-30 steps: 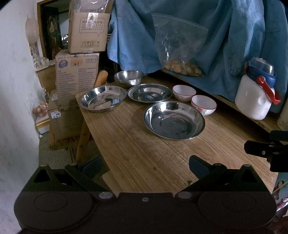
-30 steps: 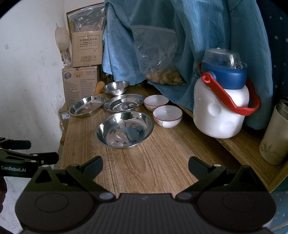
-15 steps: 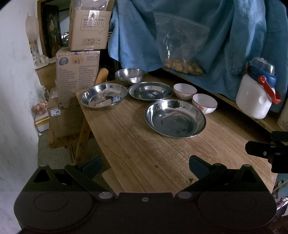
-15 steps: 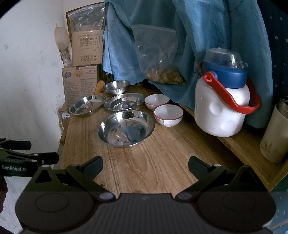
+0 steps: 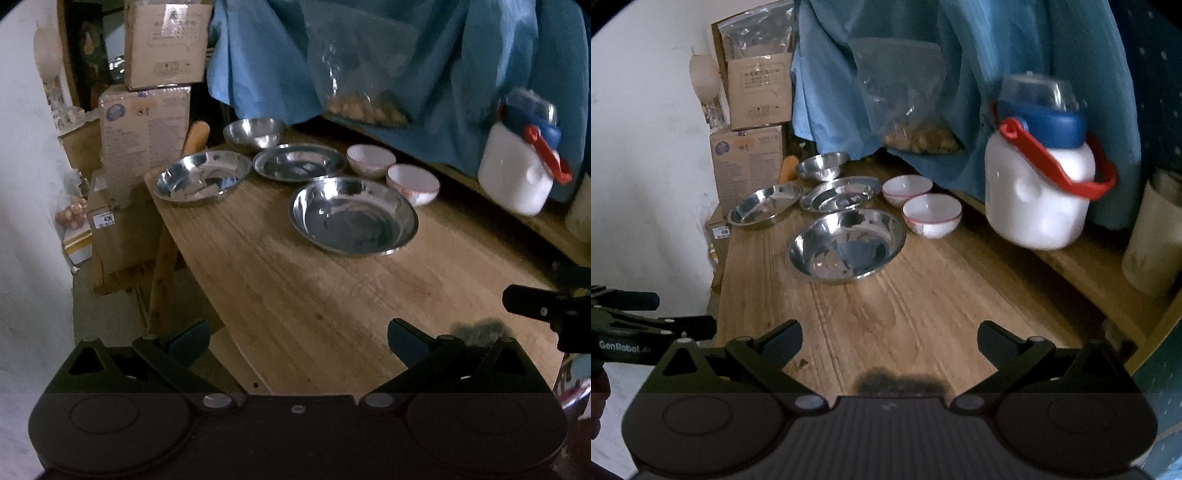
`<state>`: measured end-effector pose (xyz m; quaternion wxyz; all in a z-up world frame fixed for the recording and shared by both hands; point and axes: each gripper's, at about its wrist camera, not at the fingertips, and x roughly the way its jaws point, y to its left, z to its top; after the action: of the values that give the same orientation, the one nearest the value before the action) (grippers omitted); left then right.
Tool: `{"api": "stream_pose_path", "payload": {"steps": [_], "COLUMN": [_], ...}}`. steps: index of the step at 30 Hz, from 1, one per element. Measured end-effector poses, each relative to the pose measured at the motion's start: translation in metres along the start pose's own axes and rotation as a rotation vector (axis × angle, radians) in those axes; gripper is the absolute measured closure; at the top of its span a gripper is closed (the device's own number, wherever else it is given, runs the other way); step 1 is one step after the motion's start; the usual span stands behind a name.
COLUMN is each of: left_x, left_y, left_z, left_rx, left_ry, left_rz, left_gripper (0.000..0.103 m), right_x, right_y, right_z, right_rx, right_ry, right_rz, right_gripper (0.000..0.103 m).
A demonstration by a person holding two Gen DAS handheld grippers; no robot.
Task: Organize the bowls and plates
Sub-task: 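Move both grippers toward the large deep steel plate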
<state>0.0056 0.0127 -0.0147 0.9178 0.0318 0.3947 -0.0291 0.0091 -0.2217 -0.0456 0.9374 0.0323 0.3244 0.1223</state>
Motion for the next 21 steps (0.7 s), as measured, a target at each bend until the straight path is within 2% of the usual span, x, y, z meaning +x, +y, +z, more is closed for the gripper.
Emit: {"api": "stream_pose_path", "payload": {"steps": [3,6,13,17,21], "left_x": [0.003,0.007,0.019,0.037,0.062], "left_y": [0.002,0.009,0.045,0.071,0.097], "left_z": [0.000,0.004,0.031,0.052,0.074], "left_rx": [0.031,0.053,0.006,-0.005,0.043], "left_ry": [0.034,0.085,0.096,0.101,0.090], "left_rz": [0.017,0.063,0.133,0.123,0.090], "left_gripper": [0.001,0.001,0.001,0.001,0.001], "right_x": [0.003,0.012,0.023,0.030,0.040], "right_y": [0.001,0.005,0.013,0.018,0.027], "right_z": [-0.006,-0.007,0.001,0.005,0.008], "right_rx": [0.029,0.044,0.093,0.123,0.179], "right_ry": [0.015,0.051,0.041,0.033,0.019], "right_rz": [-0.004,-0.044,-0.065,-0.104,-0.172], "right_gripper": [0.000,0.000,0.000,0.000,0.000]}}
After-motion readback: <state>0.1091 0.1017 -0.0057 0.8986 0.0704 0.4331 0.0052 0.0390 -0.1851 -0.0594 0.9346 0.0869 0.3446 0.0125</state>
